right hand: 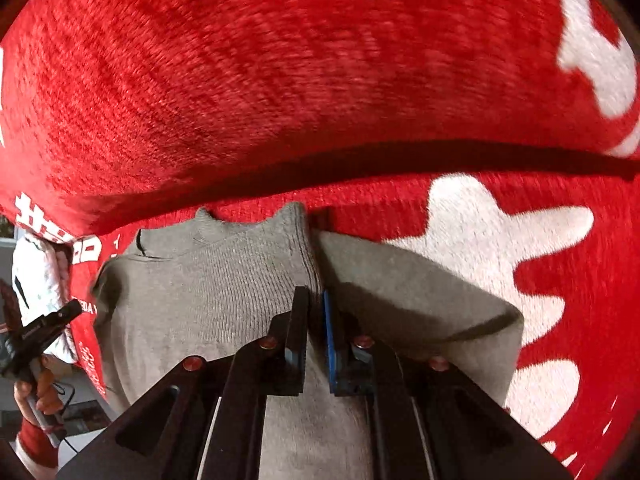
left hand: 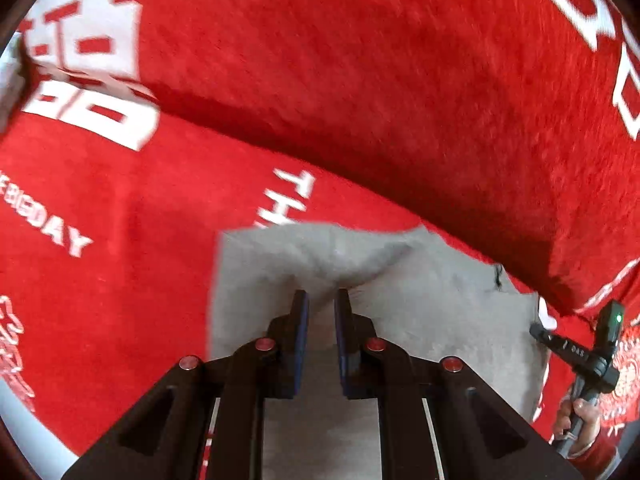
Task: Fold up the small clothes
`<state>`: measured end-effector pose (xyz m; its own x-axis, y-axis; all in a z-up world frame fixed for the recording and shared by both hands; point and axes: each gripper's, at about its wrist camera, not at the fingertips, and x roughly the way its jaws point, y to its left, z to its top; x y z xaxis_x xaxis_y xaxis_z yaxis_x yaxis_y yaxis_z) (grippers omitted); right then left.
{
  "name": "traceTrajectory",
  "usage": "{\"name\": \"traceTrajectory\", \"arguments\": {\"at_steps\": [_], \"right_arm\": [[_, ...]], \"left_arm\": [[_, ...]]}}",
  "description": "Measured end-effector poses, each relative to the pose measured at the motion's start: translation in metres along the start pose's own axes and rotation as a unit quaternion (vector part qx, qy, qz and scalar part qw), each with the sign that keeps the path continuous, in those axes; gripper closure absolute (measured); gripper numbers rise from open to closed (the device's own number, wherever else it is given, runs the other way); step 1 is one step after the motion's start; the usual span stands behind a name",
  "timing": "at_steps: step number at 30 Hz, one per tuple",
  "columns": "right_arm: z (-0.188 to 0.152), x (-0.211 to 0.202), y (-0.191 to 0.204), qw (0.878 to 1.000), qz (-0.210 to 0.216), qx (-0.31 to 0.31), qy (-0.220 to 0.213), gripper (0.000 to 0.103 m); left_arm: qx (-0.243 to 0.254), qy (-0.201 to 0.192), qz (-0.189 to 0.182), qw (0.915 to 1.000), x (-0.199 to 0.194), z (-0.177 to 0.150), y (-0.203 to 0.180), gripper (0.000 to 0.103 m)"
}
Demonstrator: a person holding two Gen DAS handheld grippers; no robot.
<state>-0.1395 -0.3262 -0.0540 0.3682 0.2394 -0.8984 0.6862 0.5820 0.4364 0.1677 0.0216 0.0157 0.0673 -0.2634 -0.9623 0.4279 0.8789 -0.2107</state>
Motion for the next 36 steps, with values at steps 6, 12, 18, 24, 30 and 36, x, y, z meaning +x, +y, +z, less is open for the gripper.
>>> {"name": "traceTrajectory", "arguments": {"at_steps": [6, 12, 18, 24, 30, 36], "right_arm": [[-0.012, -0.025, 0.001, 1.0, 0.007, 0.01, -0.026, 0.094], [-0.032, -0.021, 0.015, 1.0, 0.015, -0.019, -0.011, 0.094], [-0.045, -0.005, 0.011, 1.0, 0.022, -0.01, -0.001, 0.095], [-0.047, -0.012, -0.01, 0.999, 0.021, 0.045, -0.019, 0.095], [-0.06, -0.035, -0.007, 0.994, -0.002, 0.097, -0.055, 0.091], [-0.119, -0.052, 0.023, 0.986, 0.071, 0.133, -0.071, 0.032]], "left_arm": [[0.048, 0.022, 0.008, 0.9986, 0.001, -0.009, -0.011, 0.088], [0.114, 0.062, -0.012, 0.9915, 0.047, -0.039, -0.068, 0.088], [0.1, 0.022, 0.065, 0.9926, 0.074, -0.017, -0.074, 0.088], [0.045, 0.005, 0.059, 0.9972, 0.064, 0.005, -0.03, 0.088], [0.053, 0.016, 0.083, 0.995, 0.045, -0.002, 0.001, 0.088], [0.085, 0.054, 0.029, 0.9945, 0.015, -0.042, 0.022, 0.088]]}}
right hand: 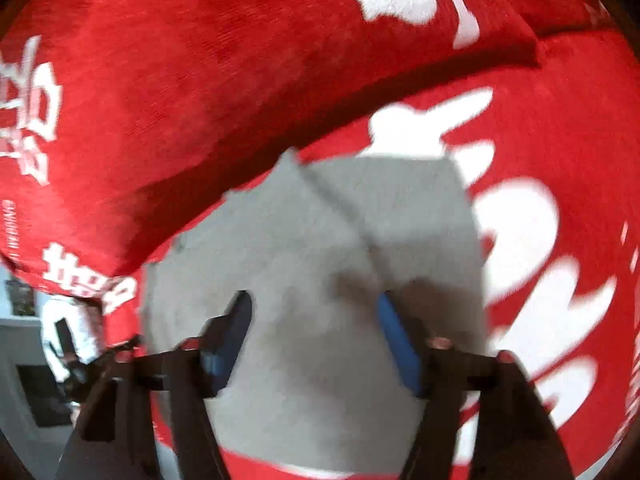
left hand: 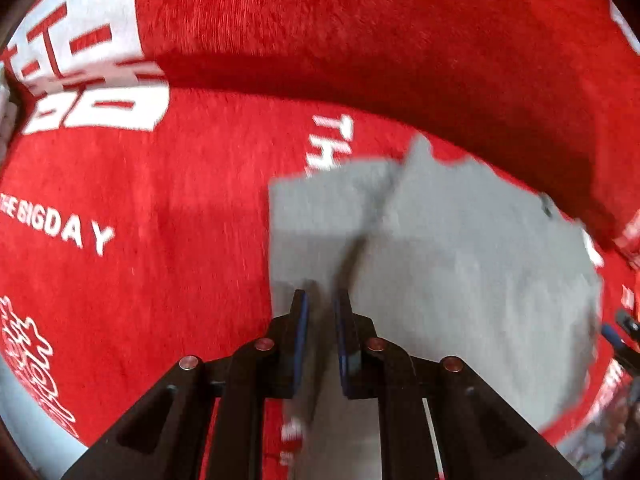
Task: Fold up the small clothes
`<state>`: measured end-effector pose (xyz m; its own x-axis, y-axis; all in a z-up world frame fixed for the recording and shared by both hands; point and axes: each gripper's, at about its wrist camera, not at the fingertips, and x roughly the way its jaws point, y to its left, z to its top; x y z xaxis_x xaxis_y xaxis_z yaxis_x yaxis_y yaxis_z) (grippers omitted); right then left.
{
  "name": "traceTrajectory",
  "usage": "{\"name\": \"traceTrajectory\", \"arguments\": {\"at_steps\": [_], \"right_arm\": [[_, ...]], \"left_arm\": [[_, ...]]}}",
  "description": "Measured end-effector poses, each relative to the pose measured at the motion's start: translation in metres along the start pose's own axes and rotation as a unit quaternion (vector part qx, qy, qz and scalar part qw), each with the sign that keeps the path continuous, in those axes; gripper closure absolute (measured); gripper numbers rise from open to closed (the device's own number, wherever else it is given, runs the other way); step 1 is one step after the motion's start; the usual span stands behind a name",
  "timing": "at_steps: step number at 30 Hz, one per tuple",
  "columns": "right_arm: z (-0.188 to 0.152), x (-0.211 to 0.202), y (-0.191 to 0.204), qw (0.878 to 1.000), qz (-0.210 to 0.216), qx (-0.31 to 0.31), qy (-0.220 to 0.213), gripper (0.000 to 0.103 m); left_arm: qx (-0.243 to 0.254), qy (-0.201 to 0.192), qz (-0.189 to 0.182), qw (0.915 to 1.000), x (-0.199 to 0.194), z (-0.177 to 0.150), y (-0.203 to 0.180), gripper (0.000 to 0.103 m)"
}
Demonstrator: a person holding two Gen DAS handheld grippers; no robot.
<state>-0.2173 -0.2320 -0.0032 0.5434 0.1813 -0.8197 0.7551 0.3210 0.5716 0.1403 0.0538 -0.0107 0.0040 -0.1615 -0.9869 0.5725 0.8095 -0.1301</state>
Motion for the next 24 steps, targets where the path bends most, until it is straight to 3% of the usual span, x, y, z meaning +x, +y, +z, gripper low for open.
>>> {"name": "traceTrajectory", "arguments": {"at_steps": [1, 2, 3, 4, 6, 11, 13, 15, 16, 17, 18, 20, 21, 22, 23, 24], "right_arm": [[-0.012, 0.001, 0.004, 1.0, 0.016, 0.007, 0.007, 0.032], [-0.031, 0.006, 0.009, 0.999, 0.039, 0.018, 0.02, 0.032], [-0.048, 0.012, 0.014, 0.998, 0.054, 0.027, 0.033, 0.032], [-0.069, 0.022, 0.021, 0.996, 0.07, 0.036, 0.05, 0.032], [-0.105, 0.038, 0.032, 0.992, 0.089, 0.054, 0.076, 0.032], [-0.17, 0.082, 0.043, 0.977, 0.127, 0.134, 0.105, 0.032], [-0.183, 0.097, 0.042, 0.971, 0.143, 0.166, 0.099, 0.032], [-0.19, 0.108, 0.04, 0.967, 0.147, 0.187, 0.088, 0.032], [-0.193, 0.111, 0.038, 0.966, 0.151, 0.195, 0.084, 0.032], [-0.194, 0.115, 0.036, 0.96, 0.165, 0.212, 0.076, 0.032], [-0.192, 0.112, 0.03, 0.955, 0.175, 0.227, 0.069, 0.032], [-0.188, 0.11, 0.025, 0.946, 0.195, 0.253, 0.054, 0.032], [-0.184, 0.11, 0.024, 0.942, 0.205, 0.261, 0.046, 0.035], [-0.18, 0.109, 0.026, 0.943, 0.205, 0.259, 0.041, 0.044], [-0.175, 0.109, 0.03, 0.946, 0.199, 0.251, 0.042, 0.079], [-0.168, 0.108, 0.036, 0.954, 0.184, 0.233, 0.048, 0.095]], "left_arm": [[0.007, 0.0, -0.01, 0.9999, -0.006, -0.011, 0.003, 0.088], [0.013, 0.0, -0.016, 0.9998, -0.01, -0.019, 0.005, 0.068], [0.02, 0.003, -0.02, 0.9996, -0.013, -0.027, 0.007, 0.013], [0.024, 0.001, -0.018, 0.9996, -0.018, -0.036, 0.009, 0.0], [0.042, -0.011, -0.022, 0.9988, -0.025, -0.051, 0.01, 0.002], [0.057, 0.034, -0.05, 0.9966, -0.007, -0.065, 0.021, 0.002], [0.069, 0.049, -0.065, 0.9943, 0.001, -0.071, 0.021, 0.007], [0.076, 0.066, -0.073, 0.9923, 0.008, -0.079, 0.02, 0.034], [0.072, 0.079, -0.08, 0.9911, 0.013, -0.082, 0.021, 0.041], [0.065, 0.088, -0.091, 0.9898, 0.018, -0.084, 0.022, 0.063], [0.056, 0.097, -0.105, 0.9881, 0.021, -0.085, 0.02, 0.073], [0.051, 0.09, -0.112, 0.9883, 0.02, -0.087, 0.019, 0.078], [0.051, 0.091, -0.119, 0.9874, 0.019, -0.086, 0.019, 0.087], [0.047, 0.092, -0.13, 0.9861, 0.019, -0.085, 0.018, 0.087], [0.045, 0.09, -0.137, 0.9854, 0.017, -0.084, 0.019, 0.087], [0.048, 0.086, -0.146, 0.9844, 0.013, -0.083, 0.016, 0.088]]}}
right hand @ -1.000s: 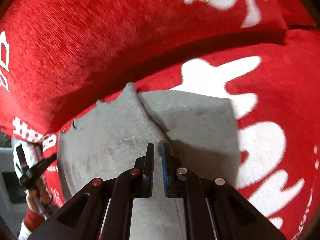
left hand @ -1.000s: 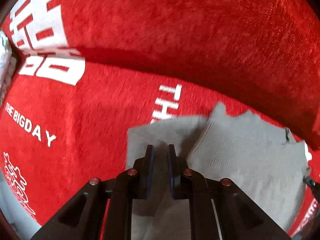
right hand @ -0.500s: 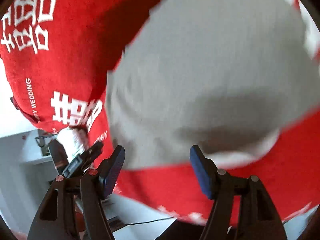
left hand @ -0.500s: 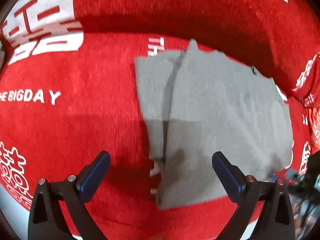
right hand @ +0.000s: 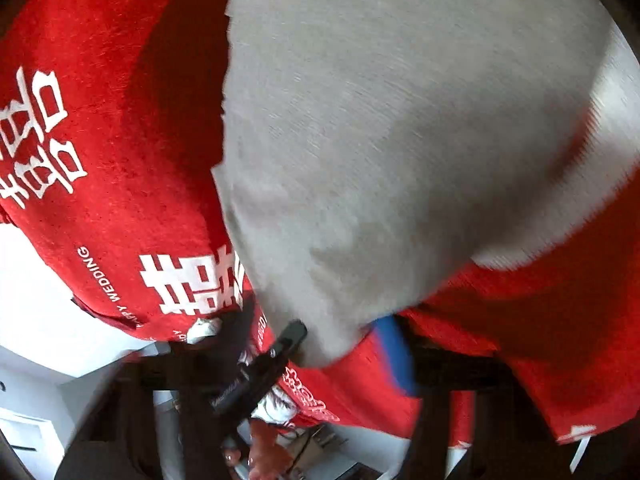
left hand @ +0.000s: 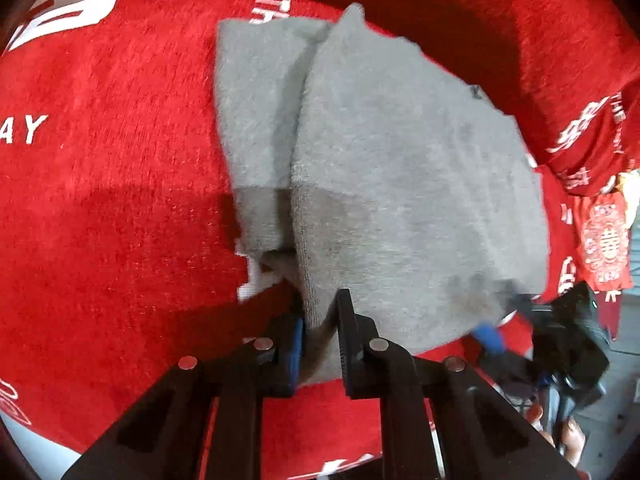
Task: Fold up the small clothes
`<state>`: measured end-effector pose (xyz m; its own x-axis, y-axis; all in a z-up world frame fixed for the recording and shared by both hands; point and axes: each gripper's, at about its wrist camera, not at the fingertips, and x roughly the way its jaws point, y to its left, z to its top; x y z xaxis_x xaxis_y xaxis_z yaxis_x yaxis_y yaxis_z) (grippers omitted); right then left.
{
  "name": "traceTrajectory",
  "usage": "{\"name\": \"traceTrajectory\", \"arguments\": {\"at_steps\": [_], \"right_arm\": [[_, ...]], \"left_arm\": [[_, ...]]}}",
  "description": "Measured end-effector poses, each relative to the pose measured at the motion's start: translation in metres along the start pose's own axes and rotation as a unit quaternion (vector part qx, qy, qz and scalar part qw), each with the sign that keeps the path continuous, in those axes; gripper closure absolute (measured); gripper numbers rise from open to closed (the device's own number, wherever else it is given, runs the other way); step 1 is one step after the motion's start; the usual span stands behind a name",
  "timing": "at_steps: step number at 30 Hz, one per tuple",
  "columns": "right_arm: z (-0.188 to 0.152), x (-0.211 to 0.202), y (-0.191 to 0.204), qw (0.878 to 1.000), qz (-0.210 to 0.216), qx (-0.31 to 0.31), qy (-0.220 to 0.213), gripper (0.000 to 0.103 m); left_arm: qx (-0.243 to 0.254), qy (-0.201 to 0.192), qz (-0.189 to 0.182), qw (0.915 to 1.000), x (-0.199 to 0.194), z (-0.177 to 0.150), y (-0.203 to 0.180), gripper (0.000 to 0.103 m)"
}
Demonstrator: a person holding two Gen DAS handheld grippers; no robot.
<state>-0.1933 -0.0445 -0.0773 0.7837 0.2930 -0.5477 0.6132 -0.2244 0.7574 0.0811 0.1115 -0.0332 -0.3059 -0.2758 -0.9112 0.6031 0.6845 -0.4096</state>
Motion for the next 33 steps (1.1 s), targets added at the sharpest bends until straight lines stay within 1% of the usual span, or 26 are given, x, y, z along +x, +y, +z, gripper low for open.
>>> {"name": "traceTrajectory", "arguments": {"at_steps": [2, 3, 5, 6, 7, 8, 9, 10, 11, 13, 15, 17, 19, 21, 23, 25, 26, 28, 30, 32, 33], "right_arm": [[-0.001, -0.007, 0.015, 0.999, -0.018, -0.042, 0.003, 0.095], [-0.004, -0.011, 0.022, 0.997, -0.038, -0.072, 0.008, 0.095], [-0.011, -0.015, 0.019, 0.993, -0.068, -0.094, 0.017, 0.095], [-0.015, -0.015, 0.011, 0.991, -0.086, -0.096, 0.025, 0.095], [-0.017, -0.014, 0.0, 0.989, -0.11, -0.095, 0.03, 0.096], [-0.018, -0.013, -0.009, 0.987, -0.129, -0.093, 0.032, 0.098], [-0.018, -0.013, -0.018, 0.986, -0.139, -0.087, 0.033, 0.103], [-0.018, -0.016, -0.026, 0.989, -0.122, -0.072, 0.033, 0.103], [-0.018, -0.02, -0.027, 0.99, -0.119, -0.067, 0.035, 0.103], [-0.018, -0.028, -0.022, 0.986, -0.132, -0.091, 0.048, 0.101], [-0.017, -0.043, -0.016, 0.982, -0.132, -0.116, 0.062, 0.098], [-0.013, -0.058, -0.004, 0.979, -0.136, -0.141, 0.056, 0.098], [0.0, -0.083, 0.012, 0.975, -0.144, -0.168, 0.026, 0.098], [0.021, -0.102, 0.023, 0.973, -0.15, -0.175, -0.009, 0.098], [0.043, -0.113, 0.03, 0.971, -0.163, -0.169, -0.041, 0.098], [0.068, -0.122, 0.032, 0.97, -0.173, -0.16, -0.068, 0.098], [0.082, -0.125, 0.032, 0.967, -0.185, -0.158, -0.081, 0.098], [0.099, -0.124, 0.034, 0.96, -0.209, -0.162, -0.094, 0.098], [0.111, -0.121, 0.03, 0.956, -0.228, -0.159, -0.096, 0.098], [0.119, -0.123, 0.018, 0.958, -0.227, -0.147, -0.092, 0.098], [0.12, -0.124, 0.014, 0.96, -0.223, -0.142, -0.092, 0.101]], "left_arm": [[0.019, -0.017, -0.012, 0.9996, -0.018, -0.006, -0.004, 0.088], [0.031, -0.025, -0.013, 0.9991, -0.026, -0.01, -0.006, 0.088], [0.044, -0.03, -0.007, 0.9986, -0.033, -0.017, -0.007, 0.091], [0.043, -0.022, -0.002, 0.9988, -0.029, -0.022, -0.003, 0.094], [0.041, -0.013, 0.008, 0.9991, -0.022, -0.025, 0.0, 0.094], [0.04, -0.003, 0.023, 0.9989, -0.013, -0.029, 0.005, 0.096], [0.038, 0.005, 0.035, 0.9987, -0.004, -0.032, 0.009, 0.096], [0.031, 0.0, 0.029, 0.9991, 0.0, -0.036, 0.014, 0.096], [0.026, -0.006, 0.022, 0.9994, -0.002, -0.037, 0.015, 0.096], [0.026, -0.005, 0.024, 0.9994, -0.007, -0.037, 0.013, 0.096], [0.037, -0.004, 0.03, 0.9989, -0.019, -0.041, 0.014, 0.095], [0.057, -0.011, 0.037, 0.9977, -0.034, -0.039, 0.005, 0.095], [0.069, -0.028, 0.046, 0.9962, -0.047, -0.033, -0.005, 0.095], [0.073, -0.049, 0.053, 0.9947, -0.059, -0.021, -0.012, 0.095], [0.073, -0.072, 0.057, 0.9931, -0.066, 0.003, -0.016, 0.095], [0.072, -0.092, 0.065, 0.991, -0.063, 0.029, -0.026, 0.095], [0.073, -0.101, 0.067, 0.9899, -0.061, 0.041, -0.029, 0.095], [0.075, -0.116, 0.077, 0.9874, -0.052, 0.066, -0.04, 0.095], [0.073, -0.124, 0.093, 0.9852, -0.034, 0.091, -0.05, 0.095], [0.067, -0.125, 0.106, 0.9842, -0.018, 0.108, -0.05, 0.095], [0.061, -0.122, 0.119, 0.9835, -0.009, 0.117, -0.047, 0.095]]}}
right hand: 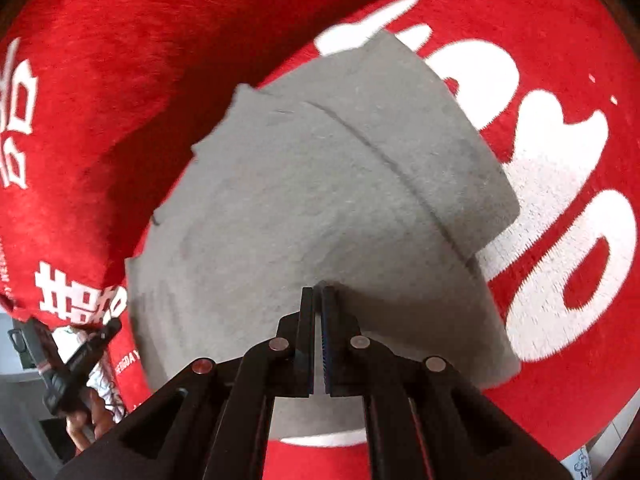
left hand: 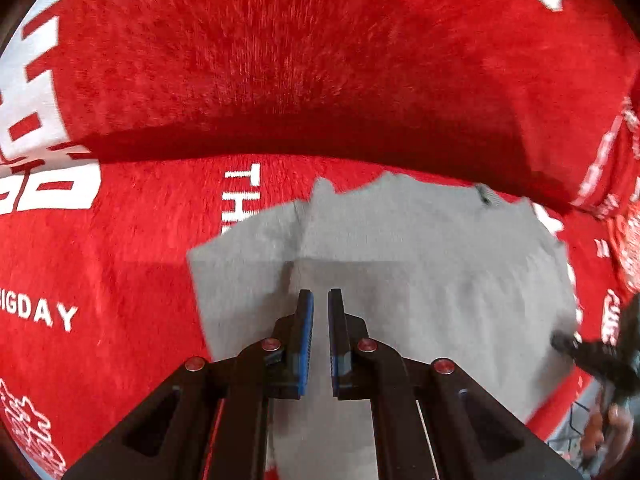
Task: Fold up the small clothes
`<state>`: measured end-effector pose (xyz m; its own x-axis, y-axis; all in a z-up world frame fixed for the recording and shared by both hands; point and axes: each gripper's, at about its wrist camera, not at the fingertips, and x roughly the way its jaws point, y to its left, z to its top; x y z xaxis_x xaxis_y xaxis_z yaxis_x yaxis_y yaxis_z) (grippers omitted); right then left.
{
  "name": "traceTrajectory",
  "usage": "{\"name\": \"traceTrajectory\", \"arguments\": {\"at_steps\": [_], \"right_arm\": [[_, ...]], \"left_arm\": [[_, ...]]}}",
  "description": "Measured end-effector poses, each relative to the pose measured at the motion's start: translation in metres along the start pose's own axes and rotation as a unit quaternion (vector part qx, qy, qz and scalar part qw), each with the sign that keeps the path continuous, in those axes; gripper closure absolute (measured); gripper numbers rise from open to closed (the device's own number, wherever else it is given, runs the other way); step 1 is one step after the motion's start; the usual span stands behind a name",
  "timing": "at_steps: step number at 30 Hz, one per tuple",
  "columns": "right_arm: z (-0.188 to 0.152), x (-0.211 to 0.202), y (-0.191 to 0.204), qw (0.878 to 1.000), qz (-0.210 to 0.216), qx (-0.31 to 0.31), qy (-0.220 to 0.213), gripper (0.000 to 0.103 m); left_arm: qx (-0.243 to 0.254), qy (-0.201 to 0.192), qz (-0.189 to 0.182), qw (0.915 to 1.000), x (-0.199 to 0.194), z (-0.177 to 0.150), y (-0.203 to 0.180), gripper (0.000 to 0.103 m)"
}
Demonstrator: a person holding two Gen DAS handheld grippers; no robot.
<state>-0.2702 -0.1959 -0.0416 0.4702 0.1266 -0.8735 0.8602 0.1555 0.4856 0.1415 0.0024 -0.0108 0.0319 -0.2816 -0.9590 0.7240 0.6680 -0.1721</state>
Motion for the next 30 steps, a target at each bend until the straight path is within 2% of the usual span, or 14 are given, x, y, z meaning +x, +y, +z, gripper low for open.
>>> {"name": "traceTrajectory", "arguments": {"at_steps": [3, 6, 12, 17, 19, 20, 21, 23, 30], "right_arm": [[0.001, -0.001, -0.008, 1.0, 0.015, 0.013, -0.004, 0.101], [-0.001, -0.002, -0.009, 1.0, 0.017, 0.011, -0.003, 0.101], [-0.006, -0.009, 0.01, 1.0, 0.02, -0.009, 0.01, 0.1], [-0.034, -0.007, 0.038, 0.998, 0.042, -0.04, 0.034, 0.099], [-0.046, -0.002, 0.047, 0.997, 0.053, -0.038, 0.046, 0.093], [-0.053, 0.001, 0.051, 0.996, 0.058, -0.037, 0.053, 0.082], [-0.059, 0.004, 0.055, 0.996, 0.062, -0.037, 0.058, 0.067], [-0.068, 0.009, 0.062, 0.995, 0.067, -0.04, 0.064, 0.049], [-0.089, 0.024, 0.081, 0.991, 0.085, -0.041, 0.09, 0.047]], "left_arm": [[-0.021, 0.018, 0.039, 0.9989, 0.026, 0.008, 0.016, 0.095], [-0.062, 0.03, 0.003, 0.9976, 0.03, 0.009, 0.037, 0.095], [-0.022, 0.036, 0.031, 0.9986, 0.008, 0.001, 0.033, 0.095], [-0.033, 0.049, 0.029, 0.9978, -0.004, -0.022, 0.032, 0.095], [-0.038, 0.055, 0.028, 0.9973, -0.006, -0.031, 0.032, 0.095], [-0.037, 0.057, 0.032, 0.9972, -0.008, -0.035, 0.033, 0.095], [-0.034, 0.057, 0.039, 0.997, -0.009, -0.039, 0.033, 0.095], [-0.028, 0.055, 0.05, 0.9968, -0.011, -0.046, 0.031, 0.095], [-0.031, 0.057, 0.068, 0.9956, -0.018, -0.061, 0.031, 0.095]]}}
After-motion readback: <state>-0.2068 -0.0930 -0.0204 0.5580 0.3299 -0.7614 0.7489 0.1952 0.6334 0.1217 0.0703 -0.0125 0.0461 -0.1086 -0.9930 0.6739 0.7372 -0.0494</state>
